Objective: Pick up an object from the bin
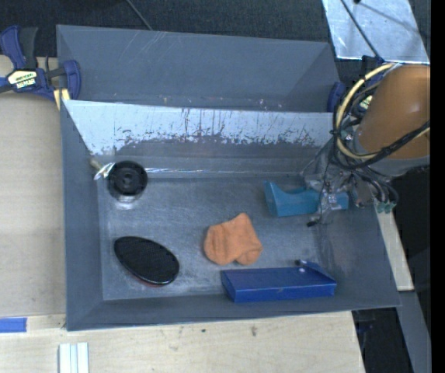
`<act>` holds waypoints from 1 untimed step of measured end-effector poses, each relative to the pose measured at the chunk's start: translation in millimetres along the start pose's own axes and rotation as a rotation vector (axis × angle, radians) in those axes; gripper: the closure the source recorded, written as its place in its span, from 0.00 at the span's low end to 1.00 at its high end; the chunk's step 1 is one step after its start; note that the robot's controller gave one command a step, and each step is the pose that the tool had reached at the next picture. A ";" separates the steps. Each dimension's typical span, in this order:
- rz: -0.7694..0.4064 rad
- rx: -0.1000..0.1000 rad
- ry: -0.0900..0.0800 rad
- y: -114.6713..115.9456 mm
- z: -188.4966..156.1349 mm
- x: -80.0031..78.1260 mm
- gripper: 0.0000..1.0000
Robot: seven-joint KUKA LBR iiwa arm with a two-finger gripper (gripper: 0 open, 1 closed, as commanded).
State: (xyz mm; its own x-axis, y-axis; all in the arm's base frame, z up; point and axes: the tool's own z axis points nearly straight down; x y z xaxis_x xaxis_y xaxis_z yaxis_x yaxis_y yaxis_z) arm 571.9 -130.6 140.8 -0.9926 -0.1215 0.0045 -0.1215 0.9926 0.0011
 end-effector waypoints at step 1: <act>-0.025 0.000 -0.001 3.6 -130.5 4.0 1.00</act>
Offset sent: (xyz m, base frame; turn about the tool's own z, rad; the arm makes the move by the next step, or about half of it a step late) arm 0.0000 0.0000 0.0000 0.0000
